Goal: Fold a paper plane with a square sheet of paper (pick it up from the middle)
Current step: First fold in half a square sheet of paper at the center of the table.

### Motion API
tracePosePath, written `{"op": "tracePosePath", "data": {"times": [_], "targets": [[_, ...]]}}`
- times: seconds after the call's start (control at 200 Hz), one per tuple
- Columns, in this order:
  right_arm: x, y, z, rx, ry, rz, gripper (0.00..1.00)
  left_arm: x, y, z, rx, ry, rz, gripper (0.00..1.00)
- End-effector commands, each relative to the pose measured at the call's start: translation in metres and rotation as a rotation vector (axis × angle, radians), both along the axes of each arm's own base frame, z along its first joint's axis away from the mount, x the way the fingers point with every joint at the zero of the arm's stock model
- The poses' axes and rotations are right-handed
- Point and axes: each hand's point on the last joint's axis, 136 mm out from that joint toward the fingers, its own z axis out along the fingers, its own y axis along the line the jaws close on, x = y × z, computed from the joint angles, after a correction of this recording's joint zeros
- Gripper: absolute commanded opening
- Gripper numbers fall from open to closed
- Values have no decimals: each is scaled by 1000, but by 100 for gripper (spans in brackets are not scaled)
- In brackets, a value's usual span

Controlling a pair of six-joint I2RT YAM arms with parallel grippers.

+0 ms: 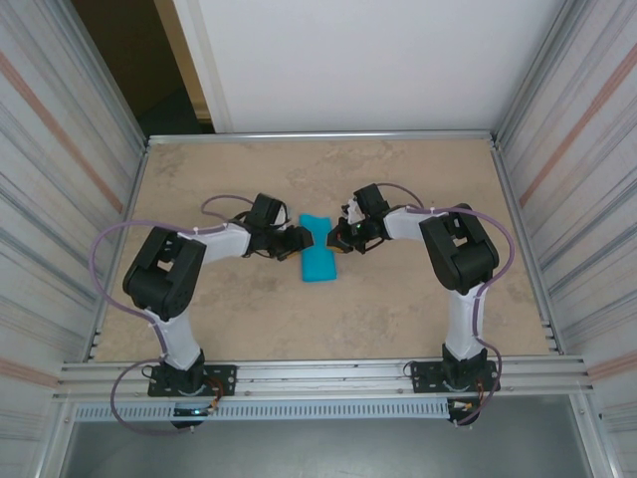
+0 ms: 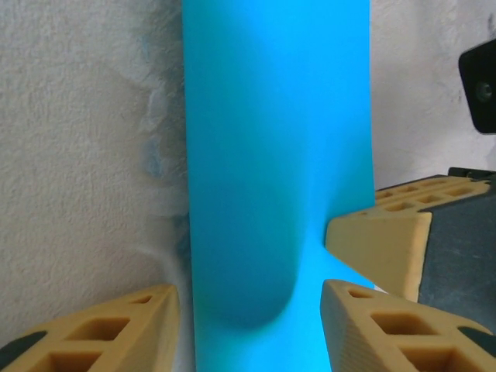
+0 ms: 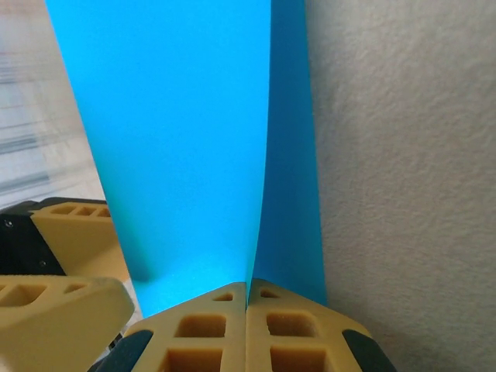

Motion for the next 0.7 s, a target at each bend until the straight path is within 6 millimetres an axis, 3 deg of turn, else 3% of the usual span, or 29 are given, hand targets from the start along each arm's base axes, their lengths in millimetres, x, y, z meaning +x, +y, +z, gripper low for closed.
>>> {"op": "tracePosePath", "data": {"times": [0.0,0.185,0.346,0.401,0.481,0.697], "targets": [[0,2,11,37,-1,-11,4,-3,-1,-7,53,19,-35,50],[-1,2,11,42,8,-9,7,-8,6,-23,110,72,-20,43],[3,-2,21,47,-14,-17,22,-16,16,-39,173,110,-8,36],[6,-7,30,53,-37,-25,32,-16,20,-45,194,116,2,34],[10,-19,42,56,-67,-53,40,-19,27,-53,231,133,18,33],[9,-47,55,16,-119,-109,44,-24,31,-70,267,174,20,32]]}}
